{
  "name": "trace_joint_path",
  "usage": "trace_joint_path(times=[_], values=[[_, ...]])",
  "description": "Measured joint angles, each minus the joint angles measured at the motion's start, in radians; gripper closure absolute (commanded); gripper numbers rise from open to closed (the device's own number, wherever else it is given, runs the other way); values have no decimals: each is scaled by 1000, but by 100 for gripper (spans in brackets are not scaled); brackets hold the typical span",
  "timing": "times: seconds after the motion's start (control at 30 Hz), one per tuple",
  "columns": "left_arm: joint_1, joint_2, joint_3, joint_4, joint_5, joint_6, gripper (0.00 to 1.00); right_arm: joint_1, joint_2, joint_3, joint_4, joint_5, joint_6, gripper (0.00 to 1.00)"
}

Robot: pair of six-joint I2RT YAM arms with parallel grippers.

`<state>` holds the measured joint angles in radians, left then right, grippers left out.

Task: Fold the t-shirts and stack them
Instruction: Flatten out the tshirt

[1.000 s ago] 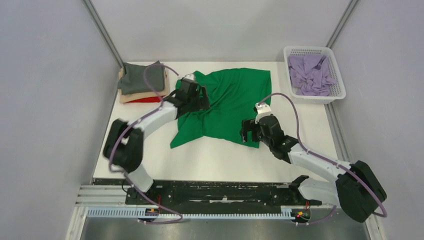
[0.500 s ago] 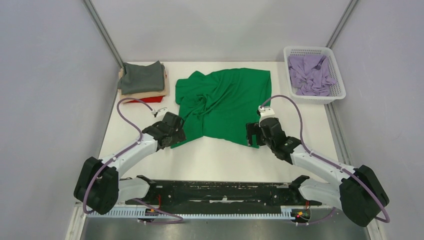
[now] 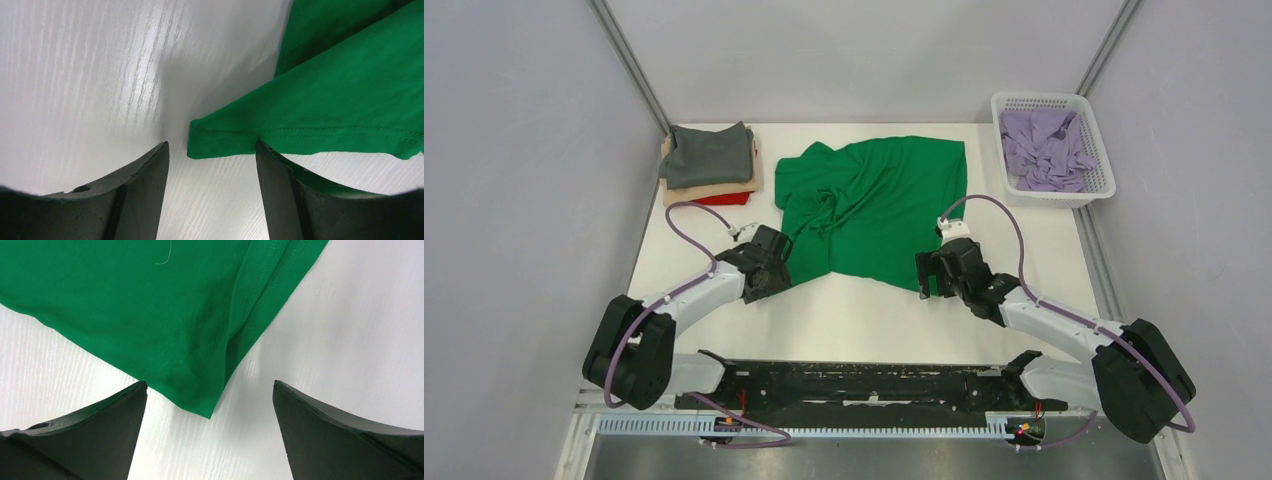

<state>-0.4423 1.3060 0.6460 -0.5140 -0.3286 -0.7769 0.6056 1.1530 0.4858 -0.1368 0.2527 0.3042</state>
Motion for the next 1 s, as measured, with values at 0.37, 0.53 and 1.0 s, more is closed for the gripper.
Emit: trace_joint_path(times=[0.37, 0.53, 1.0], values=[[5, 64, -12, 139, 20, 11, 98, 0, 12, -8, 0, -1, 0, 2], [6, 87, -6, 205, 43, 21, 98, 0, -16, -21, -4, -4, -1, 4], [6, -76, -110, 210, 105, 50, 98, 0, -72, -90, 34, -79, -18, 20]])
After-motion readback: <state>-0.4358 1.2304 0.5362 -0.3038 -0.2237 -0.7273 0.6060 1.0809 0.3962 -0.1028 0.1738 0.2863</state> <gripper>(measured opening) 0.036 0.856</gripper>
